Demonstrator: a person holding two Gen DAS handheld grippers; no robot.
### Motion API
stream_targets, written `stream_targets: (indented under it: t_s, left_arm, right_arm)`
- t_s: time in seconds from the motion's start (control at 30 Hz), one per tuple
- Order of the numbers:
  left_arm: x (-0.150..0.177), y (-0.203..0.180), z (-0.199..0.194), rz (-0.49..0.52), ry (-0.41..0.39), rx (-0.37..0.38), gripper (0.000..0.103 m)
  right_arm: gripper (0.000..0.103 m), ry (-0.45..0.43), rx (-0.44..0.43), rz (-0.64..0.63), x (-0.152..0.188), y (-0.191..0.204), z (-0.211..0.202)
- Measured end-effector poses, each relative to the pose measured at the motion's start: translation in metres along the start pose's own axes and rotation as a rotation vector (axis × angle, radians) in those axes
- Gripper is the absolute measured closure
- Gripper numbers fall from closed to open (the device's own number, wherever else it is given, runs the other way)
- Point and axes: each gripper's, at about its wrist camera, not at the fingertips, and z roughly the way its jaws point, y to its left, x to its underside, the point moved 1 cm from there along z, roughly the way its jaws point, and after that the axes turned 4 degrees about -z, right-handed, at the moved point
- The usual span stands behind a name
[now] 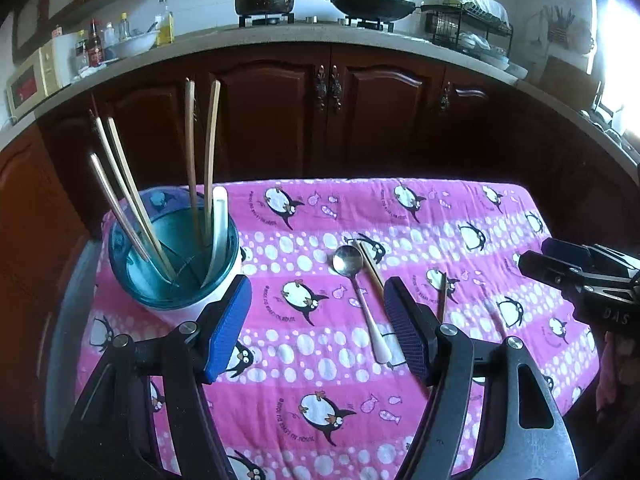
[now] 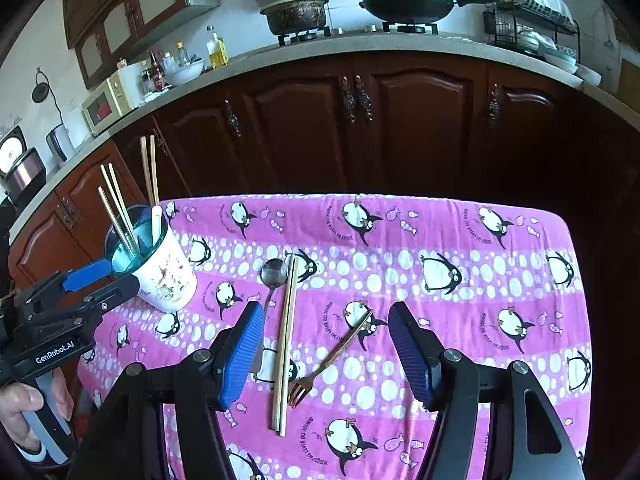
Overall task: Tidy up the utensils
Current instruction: 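Grasp the metal spoon with the left tool while the right tool grasps a chopstick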
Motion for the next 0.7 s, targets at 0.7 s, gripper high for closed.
stream_targets:
  t_s: [0.7]
  left_arm:
    - [0.020,-0.001,0.071,-0.090,0.172,0.092,0.036]
  right_arm:
    - [0.042,0.188,-0.063,0.141,0.028,-0.038,0.076]
